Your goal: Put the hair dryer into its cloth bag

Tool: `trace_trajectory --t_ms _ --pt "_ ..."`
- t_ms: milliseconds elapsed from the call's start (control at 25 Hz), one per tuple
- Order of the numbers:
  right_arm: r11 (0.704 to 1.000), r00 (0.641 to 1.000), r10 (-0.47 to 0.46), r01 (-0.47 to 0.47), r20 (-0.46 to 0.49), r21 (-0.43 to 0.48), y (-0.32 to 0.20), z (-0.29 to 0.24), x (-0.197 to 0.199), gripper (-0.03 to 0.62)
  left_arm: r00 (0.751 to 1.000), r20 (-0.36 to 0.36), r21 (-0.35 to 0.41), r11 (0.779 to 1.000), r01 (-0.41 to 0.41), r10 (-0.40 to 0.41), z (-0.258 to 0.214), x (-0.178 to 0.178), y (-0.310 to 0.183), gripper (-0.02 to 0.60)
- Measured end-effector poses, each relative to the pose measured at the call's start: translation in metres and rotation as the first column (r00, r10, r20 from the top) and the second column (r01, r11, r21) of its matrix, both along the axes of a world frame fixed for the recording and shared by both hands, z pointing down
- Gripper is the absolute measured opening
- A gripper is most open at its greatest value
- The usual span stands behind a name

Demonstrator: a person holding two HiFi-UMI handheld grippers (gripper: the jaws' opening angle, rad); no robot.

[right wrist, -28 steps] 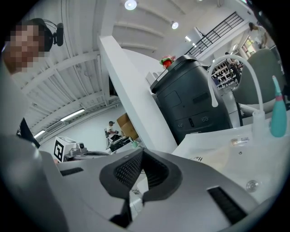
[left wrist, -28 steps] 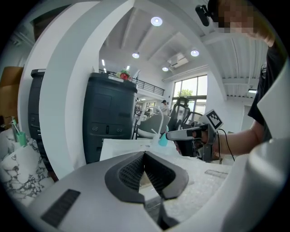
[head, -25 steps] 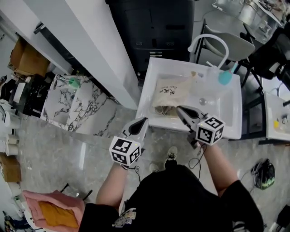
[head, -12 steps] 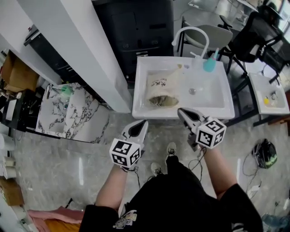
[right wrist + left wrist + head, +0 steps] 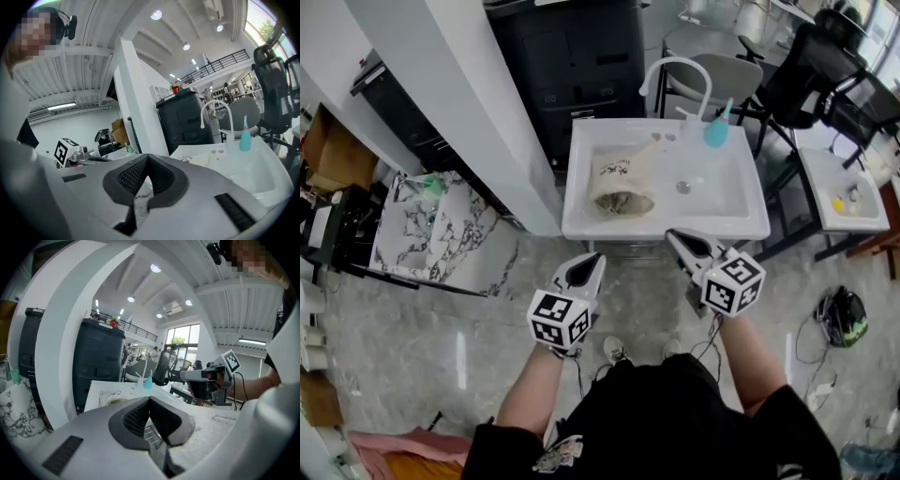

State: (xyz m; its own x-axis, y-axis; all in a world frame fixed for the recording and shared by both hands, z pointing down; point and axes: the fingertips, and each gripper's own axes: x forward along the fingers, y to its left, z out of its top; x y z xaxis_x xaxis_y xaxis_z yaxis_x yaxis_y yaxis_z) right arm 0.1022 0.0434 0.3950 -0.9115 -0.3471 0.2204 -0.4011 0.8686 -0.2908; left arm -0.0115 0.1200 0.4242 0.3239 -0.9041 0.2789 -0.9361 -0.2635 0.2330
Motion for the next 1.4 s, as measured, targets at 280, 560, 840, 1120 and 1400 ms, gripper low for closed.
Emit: trace_trajectory --t_ms 280,560,840,1120,1400 --pt "0.997 0.997 -0.072 0.071 0.018 0.015 0.008 -0.011 0.040 -0.003 0.996 0.001 0.017 0.995 0.095 -0.095 -0.014 0.040 0.009 0.003" --pt "0.990 0.989 -0.142 0.142 0.045 0.014 0.016 -0.015 0.085 -0.003 0.987 0.008 0.013 0.987 0.161 -0.162 -0.020 0.095 0.026 0.003" --pt "0.979 0.978 -0.202 0.201 0.045 0.021 0.027 -0.014 0.108 -0.003 0.977 0.017 0.030 0.977 0.211 -0.212 -0.022 0.126 0.039 0.003" --pt "0.973 0.973 -0.228 0.227 0.035 0.041 0.028 -0.012 0.120 -0.003 0.970 0.012 0.032 0.970 0.241 -0.241 -0.016 0.141 0.043 0.003" --pt "0.971 0.971 -0.238 0.237 0.031 0.033 0.028 -0.011 0.126 -0.003 0.969 0.018 0.033 0.968 0.247 -0.248 -0.019 0.150 0.041 0.003"
